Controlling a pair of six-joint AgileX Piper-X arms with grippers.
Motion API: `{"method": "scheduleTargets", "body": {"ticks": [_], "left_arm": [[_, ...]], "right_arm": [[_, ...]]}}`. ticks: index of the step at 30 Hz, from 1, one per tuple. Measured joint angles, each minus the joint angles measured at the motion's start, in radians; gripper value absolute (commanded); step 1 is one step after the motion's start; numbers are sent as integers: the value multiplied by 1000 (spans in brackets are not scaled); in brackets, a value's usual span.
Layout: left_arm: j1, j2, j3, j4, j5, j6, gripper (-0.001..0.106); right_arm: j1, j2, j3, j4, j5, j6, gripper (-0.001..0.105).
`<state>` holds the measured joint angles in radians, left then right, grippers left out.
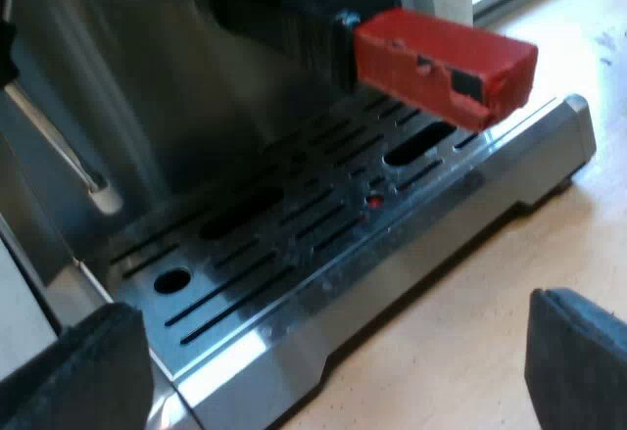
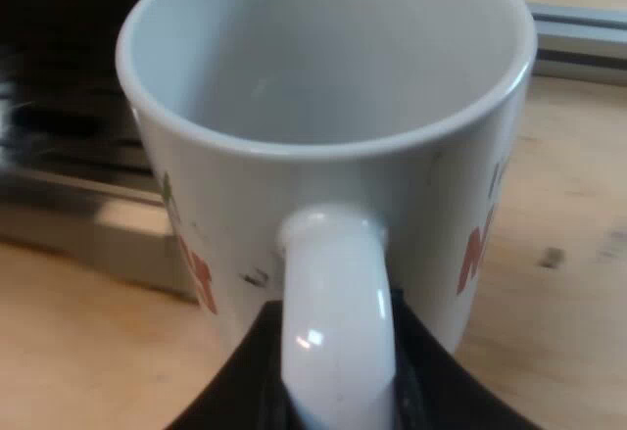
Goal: Place mug into machine
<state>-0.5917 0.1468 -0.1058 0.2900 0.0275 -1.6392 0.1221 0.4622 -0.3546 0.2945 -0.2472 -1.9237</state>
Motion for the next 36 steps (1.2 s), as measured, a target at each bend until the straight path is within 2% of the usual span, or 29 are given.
{"method": "scheduleTargets", "body": {"ticks": [3,6,11,14,17,22,27,28,29,32,36], "left_arm": [[0,0,0,-12,0,0,78],[0,3,0,-13,0,0,78],[0,10,0,-52,0,0,78],[0,10,3,-60,0,0,78],[0,10,17,-70,0,0,78],[0,10,19,-94,0,0,78],[0,10,19,-98,11,0,78],[0,10,19,-98,17,0,78],[0,10,19,-98,24,0,78],[0,10,19,-98,31,0,78],[0,10,19,-98,39,0,78]], "right_arm": [[111,-5,-10,22,22,2,0],[206,-5,-9,33,103,18,0],[474,-5,-9,40,333,45,0],[655,14,-9,3,448,57,0],[774,58,-9,-66,529,83,0],[868,172,-11,-196,594,100,0],[879,226,-11,-249,596,119,0],[883,347,-11,-387,604,130,0],[883,395,-18,-437,614,130,0],[883,545,-49,-549,619,130,0],[883,650,-93,-606,619,132,0]]}}
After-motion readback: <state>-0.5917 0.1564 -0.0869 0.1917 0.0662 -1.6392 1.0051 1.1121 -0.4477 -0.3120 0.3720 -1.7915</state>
